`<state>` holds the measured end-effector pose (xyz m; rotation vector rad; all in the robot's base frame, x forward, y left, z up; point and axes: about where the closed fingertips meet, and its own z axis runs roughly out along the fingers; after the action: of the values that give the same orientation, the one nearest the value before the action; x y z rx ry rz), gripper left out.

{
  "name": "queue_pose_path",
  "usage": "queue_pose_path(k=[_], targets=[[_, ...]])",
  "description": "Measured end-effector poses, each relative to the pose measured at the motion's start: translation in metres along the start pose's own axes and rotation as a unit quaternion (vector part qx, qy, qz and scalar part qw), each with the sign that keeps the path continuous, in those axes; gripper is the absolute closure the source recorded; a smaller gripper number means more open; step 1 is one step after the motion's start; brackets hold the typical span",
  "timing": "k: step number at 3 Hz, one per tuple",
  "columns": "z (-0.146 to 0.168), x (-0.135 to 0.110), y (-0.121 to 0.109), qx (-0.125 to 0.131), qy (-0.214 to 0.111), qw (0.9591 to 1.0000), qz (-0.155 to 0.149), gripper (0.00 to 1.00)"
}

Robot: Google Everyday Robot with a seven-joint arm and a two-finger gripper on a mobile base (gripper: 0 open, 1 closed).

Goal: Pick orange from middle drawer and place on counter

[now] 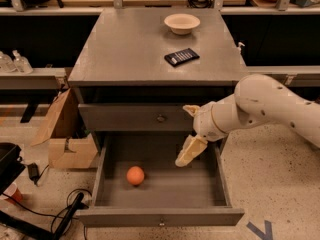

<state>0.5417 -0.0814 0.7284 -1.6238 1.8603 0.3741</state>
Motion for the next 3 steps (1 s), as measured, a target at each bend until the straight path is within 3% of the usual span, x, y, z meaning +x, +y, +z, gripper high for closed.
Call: queue_pose_path(k=[1, 2, 3], targets=[[0.061, -0.006, -0.016, 0.015, -0.048, 0.9986, -0.017, 0.0], [0.124, 0.01, -0.02, 0.043, -0.098, 0.9937, -0.032, 0.0], [0.127, 0.009, -0.018, 0.04, -0.104, 0.9932, -0.033, 0.0]])
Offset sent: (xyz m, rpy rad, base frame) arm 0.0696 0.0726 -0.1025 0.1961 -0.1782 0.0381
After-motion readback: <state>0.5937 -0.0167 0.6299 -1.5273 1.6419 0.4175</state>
